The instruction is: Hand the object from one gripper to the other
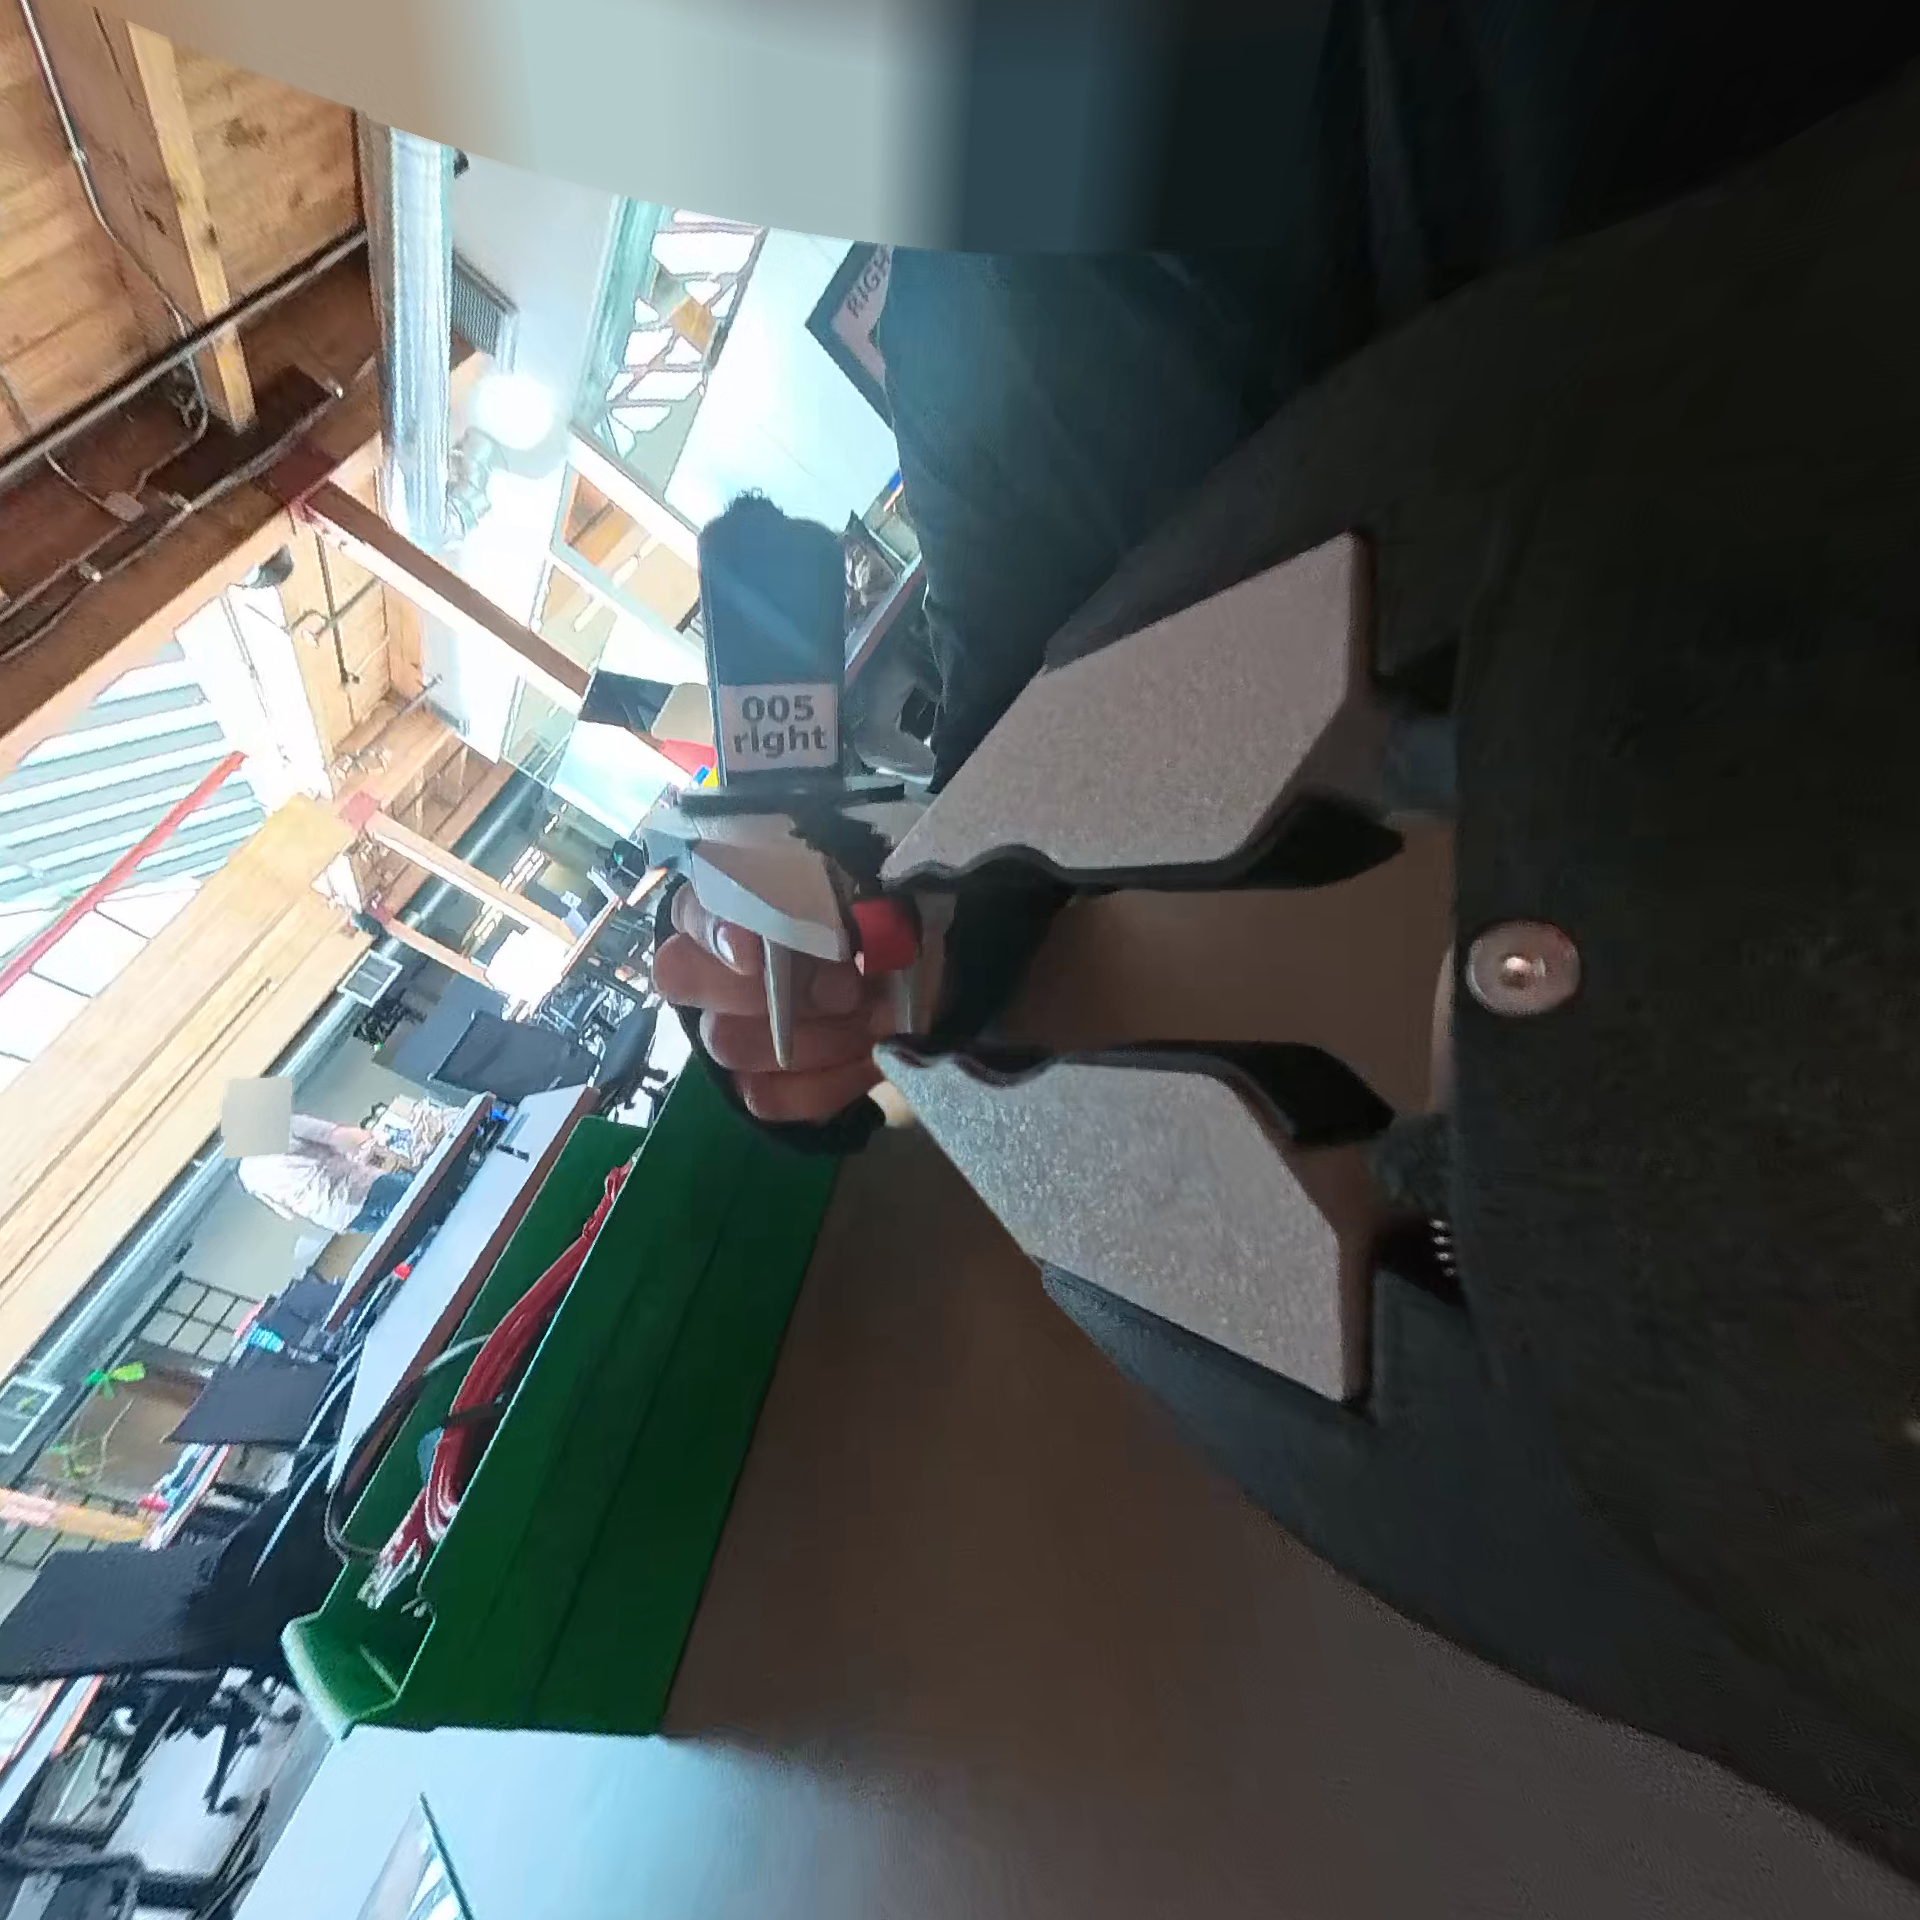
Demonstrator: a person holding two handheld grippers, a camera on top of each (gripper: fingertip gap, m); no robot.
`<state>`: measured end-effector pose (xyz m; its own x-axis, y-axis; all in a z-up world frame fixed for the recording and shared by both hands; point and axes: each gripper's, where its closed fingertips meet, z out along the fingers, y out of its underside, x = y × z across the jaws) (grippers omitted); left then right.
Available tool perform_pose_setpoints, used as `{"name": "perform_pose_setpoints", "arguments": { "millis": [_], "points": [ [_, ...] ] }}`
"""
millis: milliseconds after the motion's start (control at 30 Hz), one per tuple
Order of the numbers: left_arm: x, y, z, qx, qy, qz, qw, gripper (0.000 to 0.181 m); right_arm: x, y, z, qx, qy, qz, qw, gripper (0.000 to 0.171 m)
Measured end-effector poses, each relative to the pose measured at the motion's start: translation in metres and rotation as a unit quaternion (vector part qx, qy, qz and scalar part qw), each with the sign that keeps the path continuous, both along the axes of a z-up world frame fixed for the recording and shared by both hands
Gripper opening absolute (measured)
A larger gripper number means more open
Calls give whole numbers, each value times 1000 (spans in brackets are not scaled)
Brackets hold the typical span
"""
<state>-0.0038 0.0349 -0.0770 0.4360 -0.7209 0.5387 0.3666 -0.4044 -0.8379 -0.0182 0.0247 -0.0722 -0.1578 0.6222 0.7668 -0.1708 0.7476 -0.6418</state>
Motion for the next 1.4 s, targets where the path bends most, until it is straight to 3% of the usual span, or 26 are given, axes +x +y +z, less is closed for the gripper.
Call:
{"name": "perform_pose_setpoints", "arguments": {
  "millis": [100,267,400,467,567,700,833,933,1067,1133,1233,1333,1400],
  "points": [
    [2,-2,2,5,-7,-7,1000,11,-1,0,-3,1,-5,-1,1000,7],
    [0,1,-2,5,4,1,1000,11,-4,2,-7,-7,-18,-9,1000,6],
    [-11,10,-6,61,109,77,989,10,-9,15,-12,-36,-37,-36,998,12],
    [-26,19,-8,109,210,154,959,10,-10,26,-12,-80,-54,-45,994,10],
    [-40,24,-5,221,386,253,859,10,-15,42,-16,-202,-111,-44,972,15],
    [-22,17,-6,335,499,253,758,10,-13,40,-20,-360,-196,32,912,21],
    [-13,15,-6,373,521,249,726,10,-3,25,-8,-487,-251,147,824,24],
    [-9,12,-1,409,526,255,700,10,1,21,-5,-542,-281,190,769,24],
    [2,9,2,432,516,247,697,10,4,12,-5,-575,-310,233,720,19],
    [3,10,1,433,520,247,694,10,5,8,-5,-582,-321,246,705,10],
    [3,10,1,427,517,251,699,10,4,8,-5,-592,-327,251,692,9],
    [-7,18,-4,374,512,270,725,10,-1,17,-8,-574,-302,216,730,7],
    [-12,21,-7,332,480,262,769,22,-5,30,-8,-535,-263,169,785,7]
  ]
}}
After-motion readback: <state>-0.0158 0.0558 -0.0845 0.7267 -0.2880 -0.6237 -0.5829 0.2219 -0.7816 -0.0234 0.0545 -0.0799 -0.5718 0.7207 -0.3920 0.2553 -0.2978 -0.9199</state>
